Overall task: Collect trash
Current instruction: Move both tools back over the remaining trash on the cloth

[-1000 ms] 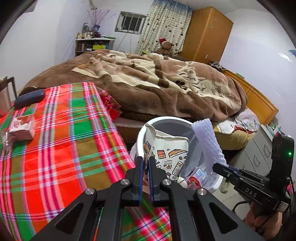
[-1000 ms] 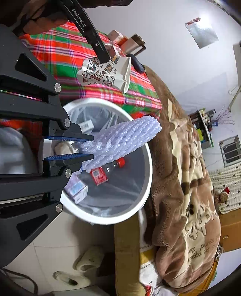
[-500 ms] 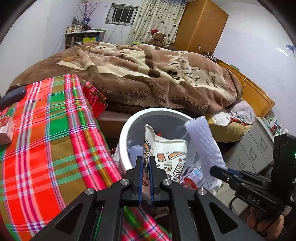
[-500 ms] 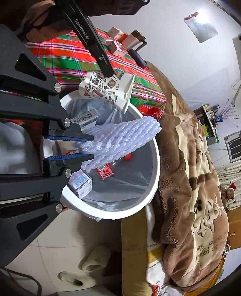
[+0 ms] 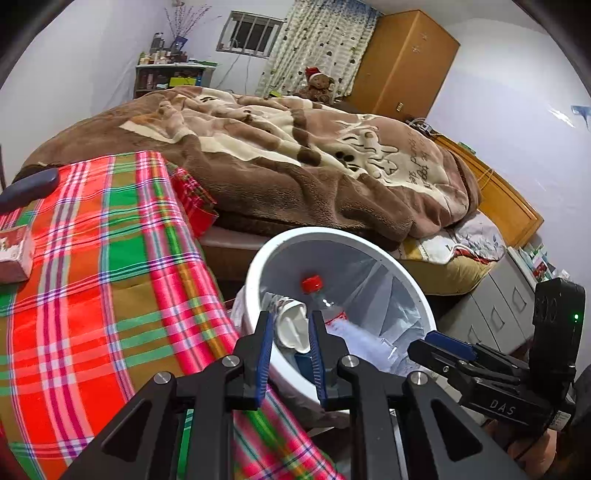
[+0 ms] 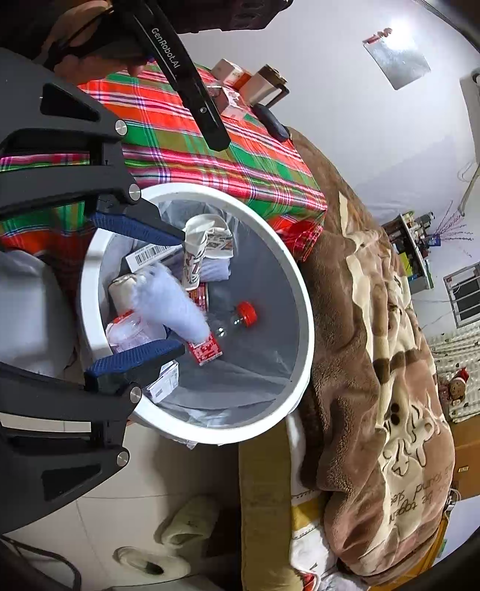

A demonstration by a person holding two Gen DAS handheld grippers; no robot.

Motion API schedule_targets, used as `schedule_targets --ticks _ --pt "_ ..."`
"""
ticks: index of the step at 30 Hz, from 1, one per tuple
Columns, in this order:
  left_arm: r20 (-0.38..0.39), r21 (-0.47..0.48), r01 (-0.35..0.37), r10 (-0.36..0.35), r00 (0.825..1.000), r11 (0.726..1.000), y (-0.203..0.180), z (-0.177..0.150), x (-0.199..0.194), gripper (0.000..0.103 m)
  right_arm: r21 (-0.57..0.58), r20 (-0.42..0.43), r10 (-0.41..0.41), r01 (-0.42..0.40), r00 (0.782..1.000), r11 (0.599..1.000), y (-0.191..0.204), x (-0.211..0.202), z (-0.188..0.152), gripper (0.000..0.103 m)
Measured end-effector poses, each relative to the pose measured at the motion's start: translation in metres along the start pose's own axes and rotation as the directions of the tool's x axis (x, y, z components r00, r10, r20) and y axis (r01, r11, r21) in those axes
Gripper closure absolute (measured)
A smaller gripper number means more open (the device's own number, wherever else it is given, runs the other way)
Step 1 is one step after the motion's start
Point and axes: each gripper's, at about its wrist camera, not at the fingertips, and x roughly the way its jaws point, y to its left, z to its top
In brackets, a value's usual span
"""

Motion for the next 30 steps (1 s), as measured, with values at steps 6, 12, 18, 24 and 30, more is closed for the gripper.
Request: schedule_targets --ticks 6,12,18,24,30 --pt "0.010 -0.009 -0.019 0.019 1.000 1.000 0.010 -0.007 -0.018 0.084 -0.038 0.004 0.018 -0.018 1.000 0.999 0.011 -0.006 0.000 0.049" --pt "0.020 -0.030 -0.045 0.045 0.999 0.999 0.021 -0.017 -0.037 0.084 -0.076 0.005 0.049 -0.048 0.999 0.996 0.027 -0.009 -0.002 0.049" --pt "0.033 -0.060 -0.084 0.086 0.996 0.995 0.038 -0.027 -0.058 0.084 -0.111 0.013 0.073 -0.071 0.997 0.991 0.044 -0.012 -0.005 0.049" --pt "0.042 -0.091 -0.122 0.126 0.991 0.988 0.057 -0.038 -0.077 0.084 -0.152 0.001 0.099 -0.098 0.995 0.984 0.063 -0.012 -0.008 0.049" --pt "0.063 -0.118 -0.178 0.187 0.980 0.977 0.079 -0.044 -0.097 0.084 -0.206 -0.016 0.139 -0.139 0.990 0.969 0.086 -0.010 -0.011 0.049"
